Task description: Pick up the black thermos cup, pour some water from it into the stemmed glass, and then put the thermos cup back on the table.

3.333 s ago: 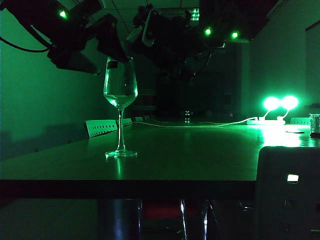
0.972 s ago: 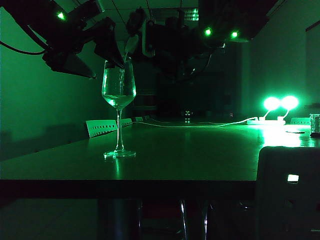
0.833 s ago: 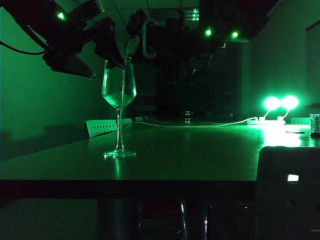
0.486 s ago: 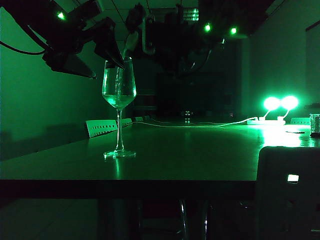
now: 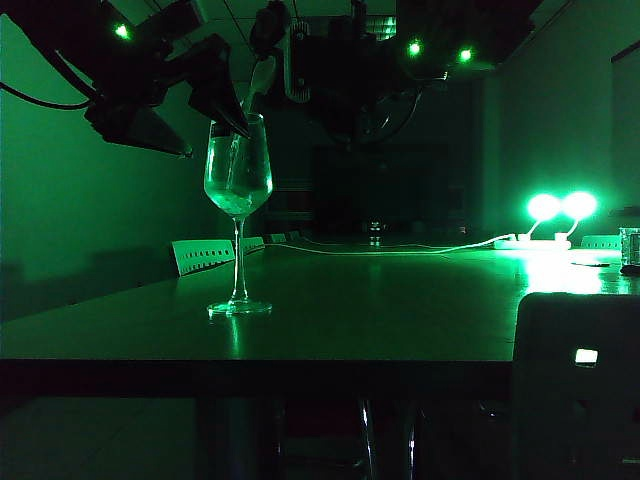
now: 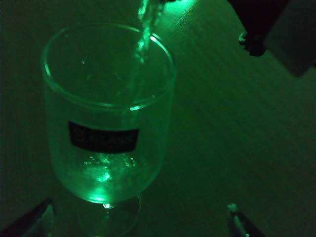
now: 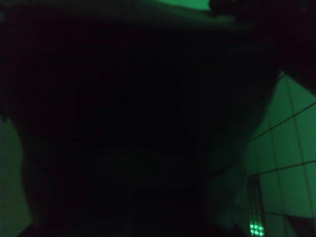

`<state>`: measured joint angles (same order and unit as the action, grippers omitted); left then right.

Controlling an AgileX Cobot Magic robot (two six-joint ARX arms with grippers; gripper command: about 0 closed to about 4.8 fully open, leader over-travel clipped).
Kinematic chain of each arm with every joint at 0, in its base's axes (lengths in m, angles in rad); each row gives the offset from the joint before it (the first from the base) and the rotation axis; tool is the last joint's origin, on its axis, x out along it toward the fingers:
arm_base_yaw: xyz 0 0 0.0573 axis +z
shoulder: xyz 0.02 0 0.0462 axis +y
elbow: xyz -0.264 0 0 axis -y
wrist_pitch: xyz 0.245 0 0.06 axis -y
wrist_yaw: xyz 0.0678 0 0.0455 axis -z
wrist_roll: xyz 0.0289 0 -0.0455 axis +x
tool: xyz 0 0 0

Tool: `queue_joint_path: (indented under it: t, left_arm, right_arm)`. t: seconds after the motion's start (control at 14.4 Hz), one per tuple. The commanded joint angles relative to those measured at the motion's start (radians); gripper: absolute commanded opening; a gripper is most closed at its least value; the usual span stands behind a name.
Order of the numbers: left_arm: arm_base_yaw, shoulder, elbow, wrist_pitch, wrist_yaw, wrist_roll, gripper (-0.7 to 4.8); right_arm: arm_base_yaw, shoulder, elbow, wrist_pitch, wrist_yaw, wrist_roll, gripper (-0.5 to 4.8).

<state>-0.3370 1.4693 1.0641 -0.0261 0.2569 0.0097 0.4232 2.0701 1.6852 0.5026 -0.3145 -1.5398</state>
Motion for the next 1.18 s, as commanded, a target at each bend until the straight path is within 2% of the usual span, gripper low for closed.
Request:
queue_joint_path:
  t: [0.07, 1.18]
  left_arm:
    - [-0.001, -0.006, 0.006, 0.013, -0.002, 0.001, 4.79]
    - [-0.001, -0.006, 0.006, 0.013, -0.002, 0.0, 4.79]
  right_arm:
    - [0.002, -0.023, 0.019, 0.092, -0.006, -0.017, 1.57]
    - [0.002, -0.023, 0.024, 0.092, -0.021, -0.036, 1.57]
